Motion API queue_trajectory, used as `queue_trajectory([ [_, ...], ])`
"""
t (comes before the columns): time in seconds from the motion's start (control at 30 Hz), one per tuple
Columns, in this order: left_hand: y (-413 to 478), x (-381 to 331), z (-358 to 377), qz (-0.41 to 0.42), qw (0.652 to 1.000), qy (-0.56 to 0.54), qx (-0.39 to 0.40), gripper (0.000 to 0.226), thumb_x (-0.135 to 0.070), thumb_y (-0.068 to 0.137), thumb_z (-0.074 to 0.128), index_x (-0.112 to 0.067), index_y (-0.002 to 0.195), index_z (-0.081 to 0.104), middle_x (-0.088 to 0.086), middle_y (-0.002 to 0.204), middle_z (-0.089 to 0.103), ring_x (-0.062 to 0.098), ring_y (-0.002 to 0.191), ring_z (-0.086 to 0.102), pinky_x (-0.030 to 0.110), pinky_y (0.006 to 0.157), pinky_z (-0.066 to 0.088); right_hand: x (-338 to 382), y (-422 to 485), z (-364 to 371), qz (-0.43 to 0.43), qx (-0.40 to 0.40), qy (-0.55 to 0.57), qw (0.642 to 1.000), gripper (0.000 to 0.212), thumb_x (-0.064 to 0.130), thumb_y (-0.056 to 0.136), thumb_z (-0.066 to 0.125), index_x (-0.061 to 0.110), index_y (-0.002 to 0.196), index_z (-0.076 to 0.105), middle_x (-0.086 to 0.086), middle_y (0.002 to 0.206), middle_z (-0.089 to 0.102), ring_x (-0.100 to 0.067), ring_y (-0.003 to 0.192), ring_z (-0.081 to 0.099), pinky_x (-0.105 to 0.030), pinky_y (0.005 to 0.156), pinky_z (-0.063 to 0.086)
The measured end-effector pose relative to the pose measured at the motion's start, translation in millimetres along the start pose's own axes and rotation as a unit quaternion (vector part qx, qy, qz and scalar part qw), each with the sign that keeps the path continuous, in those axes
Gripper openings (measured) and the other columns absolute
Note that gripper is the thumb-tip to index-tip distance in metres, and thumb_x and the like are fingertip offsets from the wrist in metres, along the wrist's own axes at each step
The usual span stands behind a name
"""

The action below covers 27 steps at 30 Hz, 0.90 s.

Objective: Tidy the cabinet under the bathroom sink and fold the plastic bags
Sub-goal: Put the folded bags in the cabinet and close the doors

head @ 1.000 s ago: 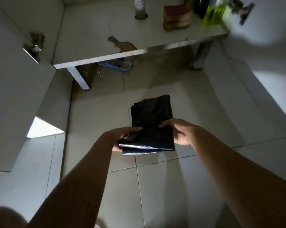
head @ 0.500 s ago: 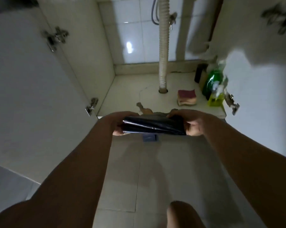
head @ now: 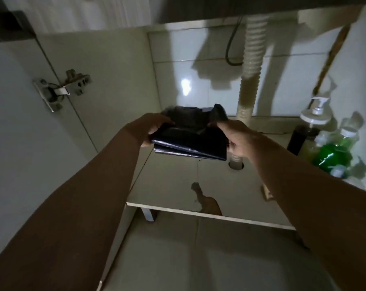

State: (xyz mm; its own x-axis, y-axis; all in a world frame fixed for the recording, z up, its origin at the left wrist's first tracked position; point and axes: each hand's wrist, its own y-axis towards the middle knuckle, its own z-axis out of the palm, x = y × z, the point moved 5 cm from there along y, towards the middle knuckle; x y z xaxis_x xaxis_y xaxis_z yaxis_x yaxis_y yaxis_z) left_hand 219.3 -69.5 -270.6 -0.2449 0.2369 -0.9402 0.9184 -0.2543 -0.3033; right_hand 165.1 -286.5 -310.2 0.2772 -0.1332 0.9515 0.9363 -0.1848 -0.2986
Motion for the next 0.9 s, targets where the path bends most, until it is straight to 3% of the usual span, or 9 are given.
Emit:
queue_trajectory([
  [0.07,24.9,11.6,-5.6,0.029,0.999,0.002,-0.025,0.023,-0.008,0.087,0.065,-0.009,0.109,0.065,0.021,0.098,0.070,0.031,0.077,0.070,0.033,0.061,0.061,-11.3,25.0,2.8,-0.005,-0.002,-0.015,1.000,0.032,0.023,0.084,0.076,0.015,0.113,0.066,-0.007,0.102,0.075,-0.023,0.098,0.070,-0.033,0.072,0.056],
  [0.13,50.9,41.4,-9.7,0.028,0.997,0.037,-0.068,0.019,-0.014,0.082,0.070,-0.011,0.101,0.067,0.021,0.103,0.069,0.033,0.086,0.069,0.042,0.077,0.061,-38.9,45.9,3.3,0.031,-0.013,-0.053,0.998,0.035,0.029,0.086,0.075,0.014,0.116,0.064,-0.008,0.106,0.072,-0.025,0.098,0.068,-0.036,0.075,0.056],
  [0.2,63.0,86.8,-10.6,-0.037,0.993,0.066,-0.091,0.006,-0.018,0.086,0.069,-0.015,0.086,0.063,0.015,0.096,0.064,0.023,0.072,0.065,0.033,0.071,0.056,-75.8,55.3,2.4,0.094,-0.022,-0.115,0.989,0.038,0.033,0.089,0.071,0.013,0.118,0.058,-0.008,0.109,0.064,-0.025,0.095,0.063,-0.041,0.083,0.055],
  [0.27,63.6,139.0,-6.8,-0.129,0.987,0.063,-0.074,0.008,-0.018,0.093,0.064,-0.010,0.096,0.064,0.014,0.093,0.059,0.015,0.066,0.061,0.024,0.065,0.050,-113.6,53.9,2.7,0.154,-0.008,-0.157,0.976,0.042,0.034,0.092,0.068,0.017,0.127,0.050,-0.009,0.123,0.055,-0.027,0.102,0.057,-0.042,0.087,0.055],
  [0.37,60.6,184.7,-3.6,-0.171,0.979,0.085,-0.074,0.038,-0.020,0.093,0.066,-0.005,0.127,0.059,0.015,0.129,0.057,0.029,0.116,0.056,0.039,0.094,0.047,-150.6,53.3,-0.6,0.153,0.031,-0.208,0.965,0.067,0.033,0.092,0.068,0.025,0.150,0.036,-0.008,0.149,0.043,-0.029,0.128,0.049,-0.041,0.086,0.055],
  [0.47,56.3,185.3,2.9,-0.146,0.983,0.080,-0.073,0.042,-0.013,0.095,0.063,-0.003,0.135,0.053,0.017,0.143,0.047,0.034,0.130,0.047,0.042,0.104,0.043,-160.2,49.1,-7.3,0.115,0.045,-0.236,0.964,0.063,0.033,0.094,0.066,0.029,0.151,0.039,-0.005,0.151,0.045,-0.025,0.130,0.051,-0.042,0.096,0.052],
  [0.6,37.2,162.1,12.5,-0.124,0.976,0.167,-0.061,0.047,-0.022,0.097,0.061,-0.004,0.138,0.049,0.016,0.142,0.048,0.030,0.123,0.050,0.041,0.099,0.044,-146.4,18.9,-20.2,0.039,0.071,-0.300,0.951,0.057,0.033,0.097,0.061,0.029,0.151,0.040,-0.002,0.147,0.051,-0.022,0.124,0.056,-0.029,0.083,0.052],
  [0.73,3.7,103.2,37.2,-0.023,0.971,0.235,-0.036,0.051,-0.027,0.097,0.060,-0.010,0.144,0.048,0.013,0.148,0.047,0.032,0.130,0.049,0.040,0.109,0.041,-107.0,-34.2,-52.4,-0.077,0.011,-0.390,0.918,0.047,0.032,0.095,0.064,0.028,0.141,0.052,0.002,0.138,0.059,-0.015,0.117,0.060,-0.030,0.098,0.049],
  [0.9,-70.3,18.9,89.7,0.109,0.967,0.228,0.023,0.045,-0.026,0.095,0.064,-0.016,0.138,0.055,0.005,0.137,0.057,0.018,0.112,0.056,0.024,0.084,0.044,-46.0,-142.1,-100.5,-0.153,-0.095,-0.361,0.915,0.032,0.020,0.093,0.065,0.029,0.124,0.064,-0.001,0.126,0.066,-0.016,0.104,0.066,-0.034,0.089,0.056],
])
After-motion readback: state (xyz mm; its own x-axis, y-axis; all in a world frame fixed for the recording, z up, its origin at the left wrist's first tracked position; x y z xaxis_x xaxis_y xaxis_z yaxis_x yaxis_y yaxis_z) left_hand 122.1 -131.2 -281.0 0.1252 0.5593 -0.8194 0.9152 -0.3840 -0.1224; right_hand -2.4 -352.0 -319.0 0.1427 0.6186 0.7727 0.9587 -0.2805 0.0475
